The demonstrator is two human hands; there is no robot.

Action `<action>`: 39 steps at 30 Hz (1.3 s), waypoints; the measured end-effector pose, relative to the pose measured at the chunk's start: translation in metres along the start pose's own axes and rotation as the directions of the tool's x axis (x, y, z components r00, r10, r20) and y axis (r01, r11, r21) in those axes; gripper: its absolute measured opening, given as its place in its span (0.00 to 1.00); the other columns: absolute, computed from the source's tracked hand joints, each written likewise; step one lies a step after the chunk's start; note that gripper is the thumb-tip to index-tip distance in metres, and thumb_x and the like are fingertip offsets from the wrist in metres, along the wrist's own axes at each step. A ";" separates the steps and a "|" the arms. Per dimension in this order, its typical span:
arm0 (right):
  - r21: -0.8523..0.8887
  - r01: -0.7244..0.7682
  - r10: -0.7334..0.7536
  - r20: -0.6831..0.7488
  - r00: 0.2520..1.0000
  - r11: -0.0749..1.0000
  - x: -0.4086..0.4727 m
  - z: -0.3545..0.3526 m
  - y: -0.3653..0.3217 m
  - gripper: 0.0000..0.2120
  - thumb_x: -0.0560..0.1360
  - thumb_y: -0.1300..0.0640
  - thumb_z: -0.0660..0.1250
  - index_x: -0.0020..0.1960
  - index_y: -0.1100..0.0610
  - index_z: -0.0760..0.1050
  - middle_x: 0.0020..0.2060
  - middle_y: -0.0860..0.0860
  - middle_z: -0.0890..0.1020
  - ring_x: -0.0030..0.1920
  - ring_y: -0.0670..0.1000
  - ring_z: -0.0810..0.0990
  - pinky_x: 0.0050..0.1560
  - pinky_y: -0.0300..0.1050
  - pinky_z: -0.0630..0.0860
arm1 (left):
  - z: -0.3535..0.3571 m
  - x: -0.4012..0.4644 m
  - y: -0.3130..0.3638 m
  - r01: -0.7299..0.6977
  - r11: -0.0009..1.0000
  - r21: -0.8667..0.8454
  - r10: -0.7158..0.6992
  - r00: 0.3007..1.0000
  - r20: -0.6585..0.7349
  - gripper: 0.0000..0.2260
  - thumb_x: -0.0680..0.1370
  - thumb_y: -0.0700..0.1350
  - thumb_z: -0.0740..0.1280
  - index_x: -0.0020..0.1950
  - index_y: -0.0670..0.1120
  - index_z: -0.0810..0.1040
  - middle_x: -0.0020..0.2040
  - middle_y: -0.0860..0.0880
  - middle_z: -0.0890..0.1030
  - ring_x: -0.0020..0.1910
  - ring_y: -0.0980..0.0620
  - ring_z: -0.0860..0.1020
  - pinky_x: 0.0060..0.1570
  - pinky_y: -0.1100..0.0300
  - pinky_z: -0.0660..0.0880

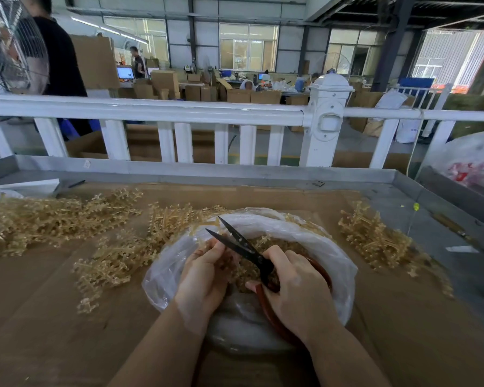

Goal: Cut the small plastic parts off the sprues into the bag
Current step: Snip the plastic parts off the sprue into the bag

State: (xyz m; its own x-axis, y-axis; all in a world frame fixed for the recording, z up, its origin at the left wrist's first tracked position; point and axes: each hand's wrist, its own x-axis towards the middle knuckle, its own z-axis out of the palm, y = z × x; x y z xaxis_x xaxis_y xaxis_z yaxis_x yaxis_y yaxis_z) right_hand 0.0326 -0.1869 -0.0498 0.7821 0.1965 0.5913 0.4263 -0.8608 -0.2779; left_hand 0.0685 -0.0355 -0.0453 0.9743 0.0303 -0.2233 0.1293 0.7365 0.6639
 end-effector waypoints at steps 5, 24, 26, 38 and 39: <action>-0.069 0.011 -0.012 -0.013 1.000 0.998 0.001 -0.003 -0.002 0.20 0.67 0.46 0.76 0.53 0.55 0.77 0.41 0.50 0.80 0.42 0.52 0.79 0.37 0.49 0.79 | -0.003 0.004 0.000 0.044 0.999 -0.006 -0.044 0.998 0.039 0.09 0.80 0.35 0.58 0.51 0.38 0.78 0.43 0.41 0.83 0.37 0.49 0.83 0.34 0.59 0.80; 0.008 0.014 -0.014 0.055 0.998 1.000 0.002 -0.001 0.000 0.22 0.73 0.39 0.66 0.60 0.52 0.72 0.41 0.47 0.80 0.39 0.48 0.79 0.39 0.41 0.77 | -0.004 0.005 -0.003 0.040 0.999 -0.004 -0.039 0.992 0.116 0.10 0.69 0.39 0.66 0.48 0.38 0.78 0.43 0.41 0.82 0.42 0.46 0.82 0.43 0.54 0.81; -0.002 0.013 -0.012 0.058 0.998 1.000 0.003 -0.001 0.000 0.21 0.72 0.41 0.68 0.58 0.53 0.73 0.39 0.47 0.80 0.38 0.48 0.79 0.37 0.40 0.75 | -0.003 0.005 -0.003 0.031 1.000 -0.003 -0.031 0.994 0.105 0.08 0.70 0.39 0.67 0.48 0.38 0.77 0.44 0.41 0.81 0.43 0.45 0.82 0.47 0.51 0.81; -0.033 -0.049 0.049 -0.005 0.999 0.998 0.001 0.000 0.000 0.19 0.67 0.41 0.74 0.51 0.51 0.74 0.33 0.45 0.80 0.33 0.45 0.79 0.31 0.37 0.73 | 0.001 0.008 -0.013 -0.124 0.987 0.104 0.126 0.992 -0.007 0.06 0.80 0.38 0.62 0.43 0.44 0.75 0.29 0.49 0.79 0.28 0.56 0.79 0.31 0.63 0.79; -0.028 -0.057 0.057 -0.002 0.998 0.998 0.001 0.001 0.000 0.19 0.67 0.41 0.74 0.51 0.50 0.73 0.34 0.45 0.81 0.34 0.45 0.80 0.32 0.36 0.73 | 0.000 0.008 -0.012 -0.122 0.988 0.091 0.122 0.992 0.004 0.05 0.79 0.38 0.62 0.45 0.44 0.76 0.31 0.49 0.80 0.29 0.55 0.80 0.32 0.62 0.79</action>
State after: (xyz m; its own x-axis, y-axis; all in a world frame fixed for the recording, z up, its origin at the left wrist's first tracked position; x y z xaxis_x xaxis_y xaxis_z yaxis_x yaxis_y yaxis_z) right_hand 0.0338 -0.1868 -0.0499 0.8043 0.1464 0.5759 0.3682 -0.8835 -0.2897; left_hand 0.0748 -0.0439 -0.0550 0.9834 0.1177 -0.1378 0.0256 0.6626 0.7485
